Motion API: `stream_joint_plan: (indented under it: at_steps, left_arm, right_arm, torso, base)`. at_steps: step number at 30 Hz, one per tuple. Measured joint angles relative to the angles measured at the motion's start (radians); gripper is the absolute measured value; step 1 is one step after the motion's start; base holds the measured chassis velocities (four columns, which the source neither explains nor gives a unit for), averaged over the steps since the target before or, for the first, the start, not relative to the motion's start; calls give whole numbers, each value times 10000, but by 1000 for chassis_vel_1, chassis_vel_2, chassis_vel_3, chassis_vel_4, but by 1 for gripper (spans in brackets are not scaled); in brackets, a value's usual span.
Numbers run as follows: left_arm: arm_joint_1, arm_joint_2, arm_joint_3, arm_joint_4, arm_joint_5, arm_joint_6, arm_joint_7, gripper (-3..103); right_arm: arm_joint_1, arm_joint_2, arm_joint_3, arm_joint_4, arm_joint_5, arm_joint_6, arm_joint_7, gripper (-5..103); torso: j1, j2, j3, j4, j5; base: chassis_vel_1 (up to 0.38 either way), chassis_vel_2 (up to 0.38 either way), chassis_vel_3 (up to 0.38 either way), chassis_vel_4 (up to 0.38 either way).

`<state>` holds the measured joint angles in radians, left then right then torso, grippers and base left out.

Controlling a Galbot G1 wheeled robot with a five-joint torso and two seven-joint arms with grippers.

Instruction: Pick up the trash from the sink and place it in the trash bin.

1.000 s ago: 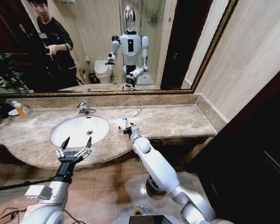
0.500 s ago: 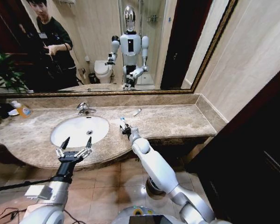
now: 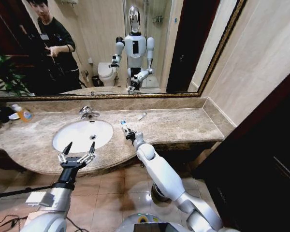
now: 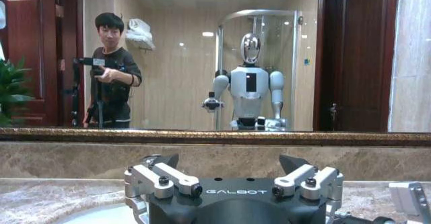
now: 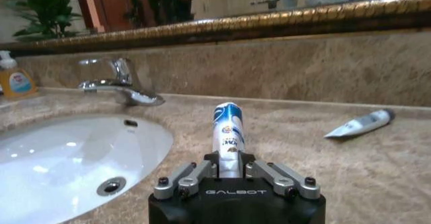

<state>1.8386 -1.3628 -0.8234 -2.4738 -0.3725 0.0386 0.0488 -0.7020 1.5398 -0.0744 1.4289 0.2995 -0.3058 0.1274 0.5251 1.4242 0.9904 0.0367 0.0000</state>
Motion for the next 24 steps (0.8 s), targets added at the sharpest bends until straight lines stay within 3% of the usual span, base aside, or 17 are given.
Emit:
stream_joint_plan:
  at_steps: [9, 16, 20, 24]
  left_arm:
    - [0, 1, 1, 0, 0, 0, 0, 100]
    - [0, 1, 0, 0, 0, 0, 0, 100]
    - [0, 0, 0, 0, 0, 0, 0, 100]
    - [0, 0, 0, 0, 0, 1, 2, 100]
  right_arm:
    - [-546, -905, 194, 1516, 113, 133, 262, 16]
    - [-1918, -2216, 980, 3564, 623, 32, 125, 16]
    - [-3514, -3504, 1841, 5399, 861, 66, -218, 16]
    - [-4565, -4085, 2283, 6038, 885, 378, -250, 16]
  torso:
    - [0, 0, 0, 2, 2]
    - [0, 0, 0, 0, 2]
    - [-1, 1, -1, -2, -1]
    - [-1, 1, -2, 0, 2]
  base:
    - [0, 0, 0, 0]
    - [0, 0, 0, 0]
    - [0, 0, 0, 0]
    - [0, 0, 0, 0]
